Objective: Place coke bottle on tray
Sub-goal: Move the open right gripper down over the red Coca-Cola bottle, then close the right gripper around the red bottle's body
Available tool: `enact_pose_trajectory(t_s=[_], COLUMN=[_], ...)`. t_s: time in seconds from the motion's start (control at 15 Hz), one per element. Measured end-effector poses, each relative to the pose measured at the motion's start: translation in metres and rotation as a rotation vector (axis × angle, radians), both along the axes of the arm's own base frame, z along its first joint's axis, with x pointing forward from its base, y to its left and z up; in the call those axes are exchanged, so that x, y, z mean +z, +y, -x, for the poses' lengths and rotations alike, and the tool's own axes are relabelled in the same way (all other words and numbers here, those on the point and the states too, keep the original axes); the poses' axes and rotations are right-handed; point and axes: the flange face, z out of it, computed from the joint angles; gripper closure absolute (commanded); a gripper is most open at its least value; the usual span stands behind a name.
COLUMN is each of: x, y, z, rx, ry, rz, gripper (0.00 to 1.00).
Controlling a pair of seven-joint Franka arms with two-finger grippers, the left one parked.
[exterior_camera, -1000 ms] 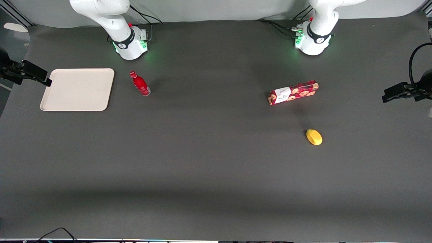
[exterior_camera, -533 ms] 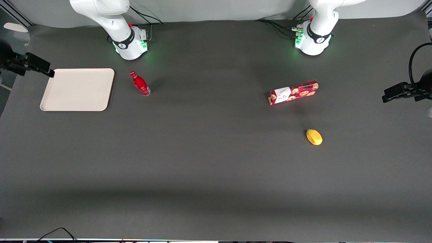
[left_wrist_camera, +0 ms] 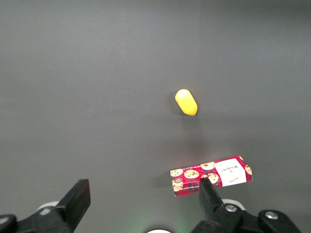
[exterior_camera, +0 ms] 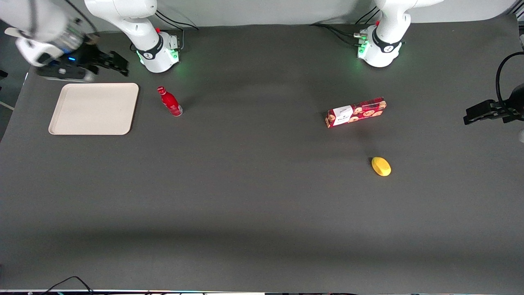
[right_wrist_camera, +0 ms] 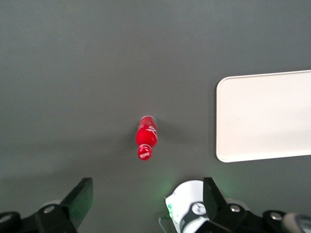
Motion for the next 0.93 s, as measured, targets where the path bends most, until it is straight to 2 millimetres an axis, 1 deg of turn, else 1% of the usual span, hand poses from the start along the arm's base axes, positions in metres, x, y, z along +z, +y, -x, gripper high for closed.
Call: enact_pose_trajectory(t_s=[0.07,0.13,0.27,0.33,0.47,0.67,0.8,0.93], x=[-0.026,-0.049,-0.087,-0.103,-0.128,-0.163,-0.178,-0.19], y=[0.014,0.022,0.025,0.027,0.029,0.027,0.03,0.03], z=[0.005,0.008,0.012,0.015,0.021,0.031,0.038,0.044], rx=[0.002,-0.001,-0.011,-0.024,-0.037,-0.051,-0.055,-0.063], ry=[0.0,-0.001,-0.005,-0.011,-0.028,-0.044,-0.047,-0.039], rz=[0.02,0.026,0.018,0.021,0.03,0.025,0.018,0.014], gripper=[0.0,0.0,0.0,0.0,0.0,0.0,0.0,0.0])
